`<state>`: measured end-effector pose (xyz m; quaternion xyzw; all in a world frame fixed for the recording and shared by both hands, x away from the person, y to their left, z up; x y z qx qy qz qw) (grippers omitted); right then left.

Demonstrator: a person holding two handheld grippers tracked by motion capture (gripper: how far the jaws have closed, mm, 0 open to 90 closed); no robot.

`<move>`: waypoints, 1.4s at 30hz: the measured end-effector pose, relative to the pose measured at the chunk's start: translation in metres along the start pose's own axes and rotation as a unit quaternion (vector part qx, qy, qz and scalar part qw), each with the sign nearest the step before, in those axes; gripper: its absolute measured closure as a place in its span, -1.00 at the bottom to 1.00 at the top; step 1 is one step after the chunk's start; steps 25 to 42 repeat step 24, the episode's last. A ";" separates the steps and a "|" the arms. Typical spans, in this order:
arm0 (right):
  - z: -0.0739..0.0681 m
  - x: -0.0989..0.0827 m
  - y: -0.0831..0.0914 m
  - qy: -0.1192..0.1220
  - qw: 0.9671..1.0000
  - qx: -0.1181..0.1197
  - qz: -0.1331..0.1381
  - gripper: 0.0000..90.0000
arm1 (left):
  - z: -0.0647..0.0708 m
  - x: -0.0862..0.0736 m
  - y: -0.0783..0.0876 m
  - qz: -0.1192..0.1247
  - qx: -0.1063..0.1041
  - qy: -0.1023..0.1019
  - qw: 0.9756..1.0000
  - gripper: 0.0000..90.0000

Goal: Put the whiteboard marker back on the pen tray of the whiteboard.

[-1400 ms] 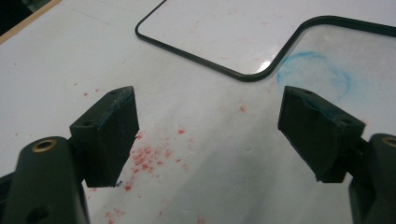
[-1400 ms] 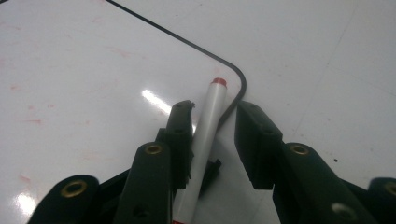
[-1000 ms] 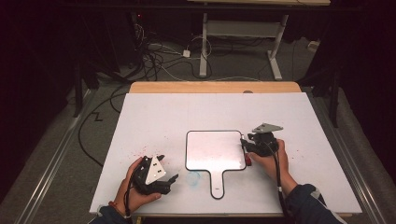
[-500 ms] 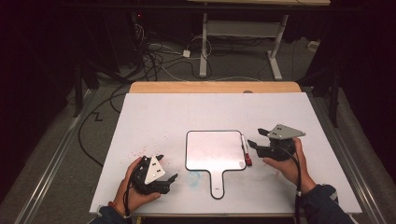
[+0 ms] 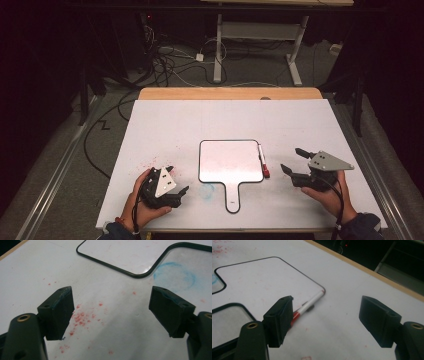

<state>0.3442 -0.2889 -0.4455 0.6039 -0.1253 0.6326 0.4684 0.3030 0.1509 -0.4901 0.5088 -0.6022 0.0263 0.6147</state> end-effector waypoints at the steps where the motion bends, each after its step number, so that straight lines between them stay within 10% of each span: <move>1: -0.002 -0.005 0.002 0.000 1.000 -0.005 -0.003 -0.40 | 0.000 0.000 0.000 -0.001 0.001 0.000 1.000 -0.56; 42: -0.022 -0.008 0.004 0.022 1.000 -0.013 -0.004 -0.38 | 0.000 0.001 -0.005 -0.009 0.010 -0.005 1.000 -0.57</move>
Point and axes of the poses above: each handheld gripper's, and its own axes: y roughly backward along the jaws, x roughly out of its top, z roughly to its right, the point moved 2 cm from there along -y, roughly forward along the jaws, and after that the axes turned 2 degrees about z, right-handed, at the moved point
